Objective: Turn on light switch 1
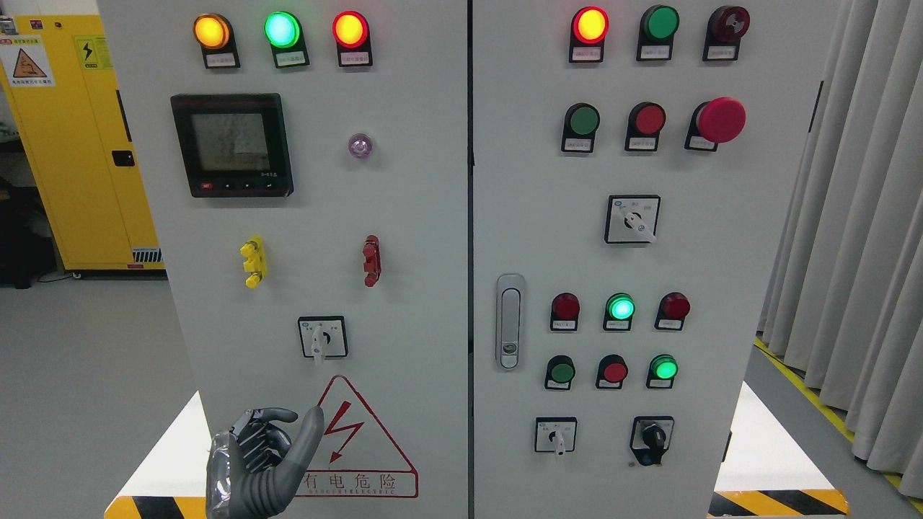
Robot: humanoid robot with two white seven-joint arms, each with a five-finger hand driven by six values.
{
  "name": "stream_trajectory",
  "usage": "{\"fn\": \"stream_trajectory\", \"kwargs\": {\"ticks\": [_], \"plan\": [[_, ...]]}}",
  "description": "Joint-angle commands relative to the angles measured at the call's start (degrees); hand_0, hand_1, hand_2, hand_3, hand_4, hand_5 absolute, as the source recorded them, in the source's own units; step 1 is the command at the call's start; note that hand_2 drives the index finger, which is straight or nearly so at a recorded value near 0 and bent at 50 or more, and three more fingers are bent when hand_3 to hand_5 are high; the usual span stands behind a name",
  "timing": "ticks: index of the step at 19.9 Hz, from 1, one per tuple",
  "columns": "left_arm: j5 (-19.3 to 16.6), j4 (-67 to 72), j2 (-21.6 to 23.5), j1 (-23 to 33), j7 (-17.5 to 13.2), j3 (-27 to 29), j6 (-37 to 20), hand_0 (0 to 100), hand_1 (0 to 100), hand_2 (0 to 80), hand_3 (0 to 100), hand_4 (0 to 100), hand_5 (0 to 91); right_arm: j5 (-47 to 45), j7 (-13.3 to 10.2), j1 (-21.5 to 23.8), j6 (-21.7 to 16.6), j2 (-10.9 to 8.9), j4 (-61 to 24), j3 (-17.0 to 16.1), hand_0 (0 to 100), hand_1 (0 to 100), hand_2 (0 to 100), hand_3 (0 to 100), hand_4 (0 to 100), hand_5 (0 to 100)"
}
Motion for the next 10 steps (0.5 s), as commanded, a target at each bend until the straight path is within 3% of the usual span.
{"fn": "stream_trajectory", "kwargs": {"ticks": [1, 10], "plan": [[-1.6, -0.3, -0.7, -1.8, 0.4, -1.9, 0.7, 8, 70, 59.0, 92, 87, 84.1, 0.0, 0.0, 0.0, 0.0, 0.0, 0.0, 0.0, 0, 50, 4, 0, 0, 0], [-1.7, -0.3, -1.1, -4.1, 2.6, -1.9, 3.7, 11, 71, 59.0, 93, 88, 84.1, 0.0, 0.0, 0.0, 0.0, 0.0, 0.0, 0.0, 0, 50, 4, 0, 0, 0]]}}
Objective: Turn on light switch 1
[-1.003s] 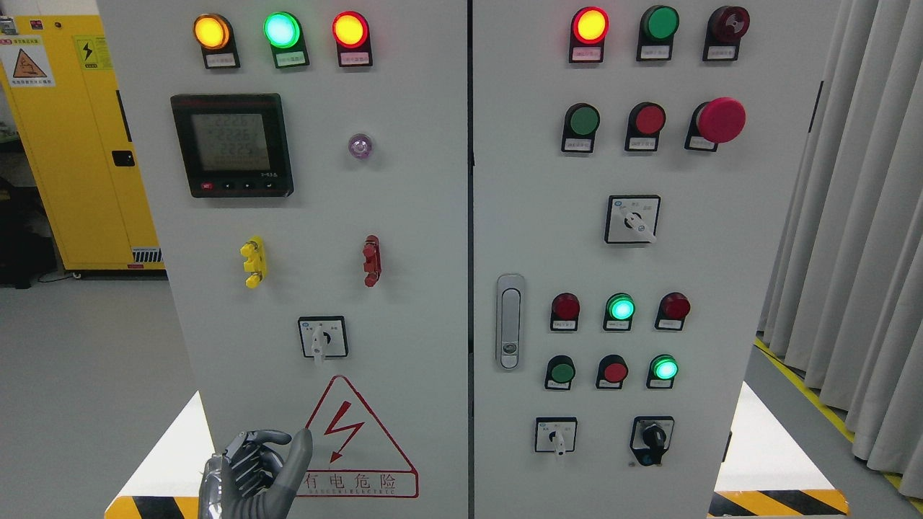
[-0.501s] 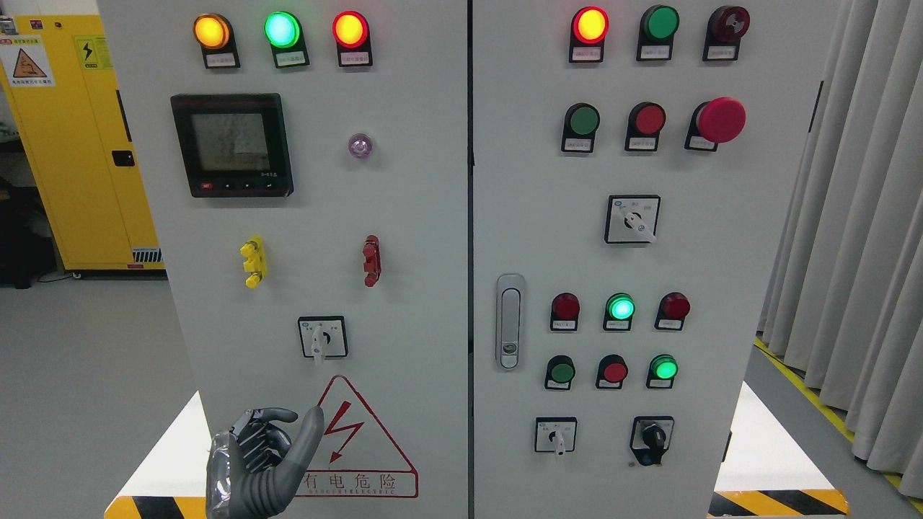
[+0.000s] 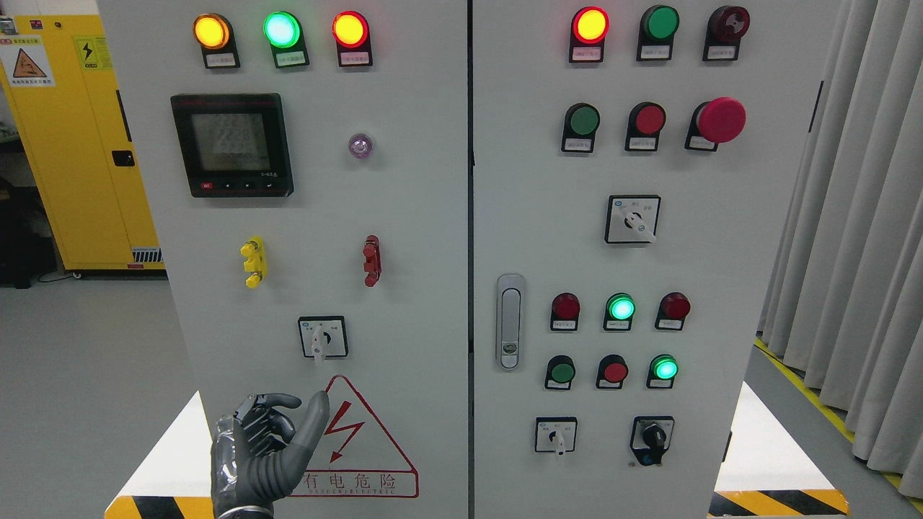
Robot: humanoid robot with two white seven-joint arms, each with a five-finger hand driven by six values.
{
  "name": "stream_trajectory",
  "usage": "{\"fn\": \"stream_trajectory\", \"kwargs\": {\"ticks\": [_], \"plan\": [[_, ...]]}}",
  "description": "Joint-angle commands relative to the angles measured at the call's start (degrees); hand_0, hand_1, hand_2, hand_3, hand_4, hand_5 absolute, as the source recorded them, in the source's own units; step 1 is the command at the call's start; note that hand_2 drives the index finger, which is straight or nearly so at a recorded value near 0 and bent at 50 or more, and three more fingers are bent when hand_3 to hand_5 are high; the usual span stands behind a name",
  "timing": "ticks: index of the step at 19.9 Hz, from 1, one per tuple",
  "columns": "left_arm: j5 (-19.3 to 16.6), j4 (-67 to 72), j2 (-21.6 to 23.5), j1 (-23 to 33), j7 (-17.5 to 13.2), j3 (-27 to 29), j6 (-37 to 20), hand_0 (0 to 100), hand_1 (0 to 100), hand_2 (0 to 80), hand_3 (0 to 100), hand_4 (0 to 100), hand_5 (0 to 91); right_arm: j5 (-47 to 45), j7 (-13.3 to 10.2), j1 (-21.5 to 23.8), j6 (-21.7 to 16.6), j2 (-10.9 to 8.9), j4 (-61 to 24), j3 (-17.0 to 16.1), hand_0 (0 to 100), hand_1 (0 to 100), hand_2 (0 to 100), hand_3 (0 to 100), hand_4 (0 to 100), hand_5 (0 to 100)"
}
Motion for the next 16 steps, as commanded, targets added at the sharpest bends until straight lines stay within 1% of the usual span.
{"fn": "stream_trajectory", "kwargs": {"ticks": [1, 5, 16], "plan": [[-0.2, -0.1, -0.6, -1.7, 0.7, -0.8, 1.2, 12, 71, 59.0, 93, 88, 84.1, 0.0, 0.0, 0.0, 0.0, 0.0, 0.0, 0.0, 0, 50, 4, 0, 0, 0], [-0.3, -0.1, -0.7, -2.5, 1.5, -0.8, 1.5, 13, 71, 59.1, 93, 88, 84.1, 0.0, 0.0, 0.0, 0.0, 0.0, 0.0, 0.0, 0, 50, 4, 0, 0, 0], [-0.3, 0.0, -1.0, -5.1, 1.6, -1.3, 4.4, 14, 71, 59.0, 93, 88, 84.2, 0.0, 0.0, 0.0, 0.0, 0.0, 0.0, 0.0, 0, 50, 4, 0, 0, 0]]}}
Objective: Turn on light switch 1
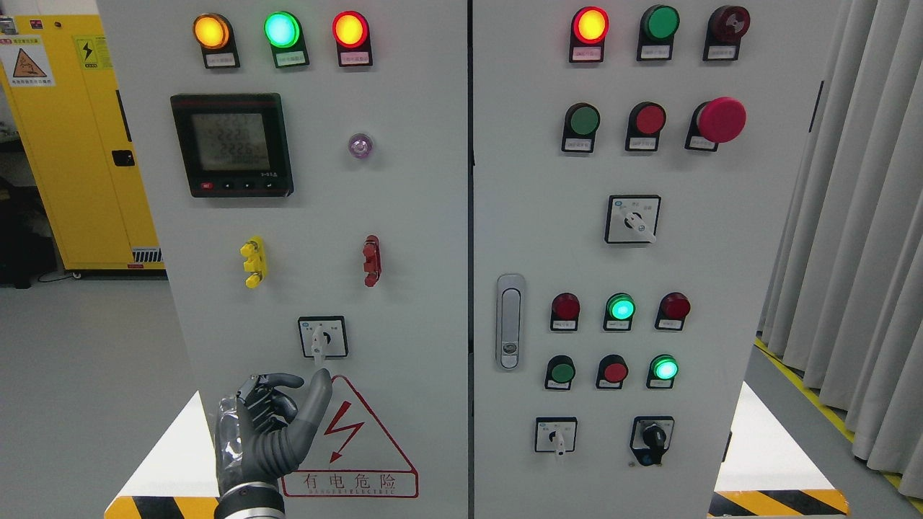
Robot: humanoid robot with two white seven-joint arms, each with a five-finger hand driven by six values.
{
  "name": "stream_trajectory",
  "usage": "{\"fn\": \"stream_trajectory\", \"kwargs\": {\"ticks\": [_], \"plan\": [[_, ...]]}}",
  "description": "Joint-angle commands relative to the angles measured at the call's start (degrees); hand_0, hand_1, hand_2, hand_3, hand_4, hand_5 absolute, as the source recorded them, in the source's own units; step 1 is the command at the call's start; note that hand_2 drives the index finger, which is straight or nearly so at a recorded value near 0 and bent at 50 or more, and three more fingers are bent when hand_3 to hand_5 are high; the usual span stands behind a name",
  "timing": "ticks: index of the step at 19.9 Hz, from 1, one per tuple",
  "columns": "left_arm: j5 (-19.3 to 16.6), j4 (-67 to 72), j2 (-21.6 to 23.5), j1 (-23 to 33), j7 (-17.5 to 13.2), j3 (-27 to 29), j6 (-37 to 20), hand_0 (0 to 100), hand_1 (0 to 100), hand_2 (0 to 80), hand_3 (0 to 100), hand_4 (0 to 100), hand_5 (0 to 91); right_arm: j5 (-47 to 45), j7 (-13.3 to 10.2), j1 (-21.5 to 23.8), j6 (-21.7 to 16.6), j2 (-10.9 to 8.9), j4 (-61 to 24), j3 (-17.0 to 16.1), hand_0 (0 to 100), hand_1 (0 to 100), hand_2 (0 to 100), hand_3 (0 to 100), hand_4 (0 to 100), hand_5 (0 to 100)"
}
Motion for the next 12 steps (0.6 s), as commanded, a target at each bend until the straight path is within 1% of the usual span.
{"fn": "stream_trajectory", "kwargs": {"ticks": [1, 12], "plan": [[0.0, 0.1, -0.4, -1.5, 0.0, -0.5, 0.5, 14, 71, 59.0, 93, 88, 84.2, 0.0, 0.0, 0.0, 0.0, 0.0, 0.0, 0.0, 0, 50, 4, 0, 0, 0], [-0.5, 0.2, -0.5, -3.1, 0.0, -0.5, 2.2, 15, 71, 59.2, 93, 88, 84.3, 0.0, 0.0, 0.0, 0.0, 0.0, 0.0, 0.0, 0, 50, 4, 0, 0, 0]]}}
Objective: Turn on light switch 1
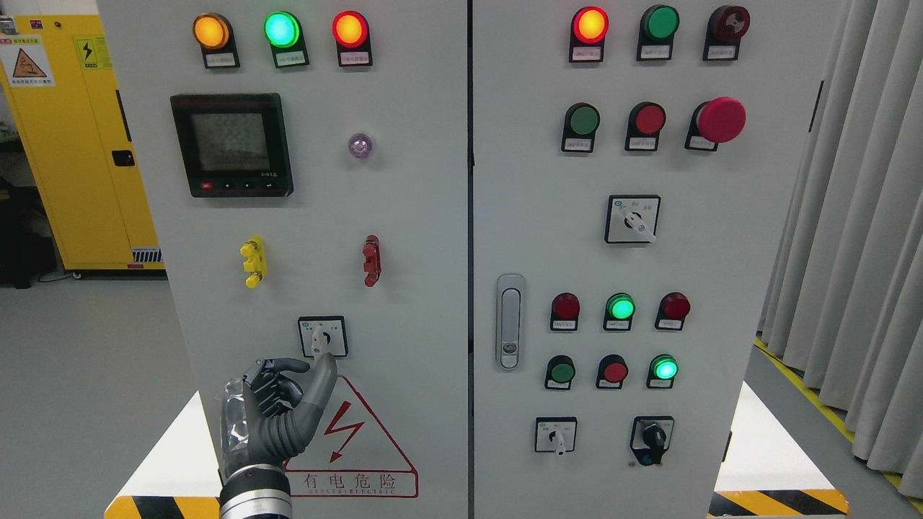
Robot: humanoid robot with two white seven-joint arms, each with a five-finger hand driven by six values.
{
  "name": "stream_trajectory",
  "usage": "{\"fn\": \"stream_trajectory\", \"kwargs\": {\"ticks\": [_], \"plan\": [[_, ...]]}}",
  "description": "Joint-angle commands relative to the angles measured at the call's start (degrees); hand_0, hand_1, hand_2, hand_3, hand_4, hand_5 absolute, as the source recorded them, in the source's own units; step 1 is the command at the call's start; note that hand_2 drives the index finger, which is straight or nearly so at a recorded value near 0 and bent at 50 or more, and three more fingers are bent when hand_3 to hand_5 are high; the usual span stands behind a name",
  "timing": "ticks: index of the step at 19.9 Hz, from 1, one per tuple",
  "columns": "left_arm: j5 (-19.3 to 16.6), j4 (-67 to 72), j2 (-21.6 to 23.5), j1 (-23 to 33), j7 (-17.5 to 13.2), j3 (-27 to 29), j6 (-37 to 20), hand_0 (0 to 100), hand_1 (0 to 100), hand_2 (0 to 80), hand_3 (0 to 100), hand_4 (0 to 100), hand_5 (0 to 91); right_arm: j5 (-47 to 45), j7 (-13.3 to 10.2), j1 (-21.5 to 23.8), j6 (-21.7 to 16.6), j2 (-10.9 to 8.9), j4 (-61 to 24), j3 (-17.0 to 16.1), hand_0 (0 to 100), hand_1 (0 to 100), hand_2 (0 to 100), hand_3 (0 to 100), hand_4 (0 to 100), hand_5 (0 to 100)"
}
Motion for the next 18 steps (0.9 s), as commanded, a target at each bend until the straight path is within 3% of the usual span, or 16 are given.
{"fn": "stream_trajectory", "kwargs": {"ticks": [1, 18], "plan": [[-0.6, 0.3, -0.2, -1.0, 0.0, -0.2, 0.5, 15, 71, 59.2, 93, 88, 84.2, 0.0, 0.0, 0.0, 0.0, 0.0, 0.0, 0.0, 0, 50, 4, 0, 0, 0], [-0.8, 0.6, -0.5, -2.4, 0.0, -0.2, 3.1, 22, 70, 59.6, 94, 88, 84.6, 0.0, 0.0, 0.0, 0.0, 0.0, 0.0, 0.0, 0, 50, 4, 0, 0, 0]]}}
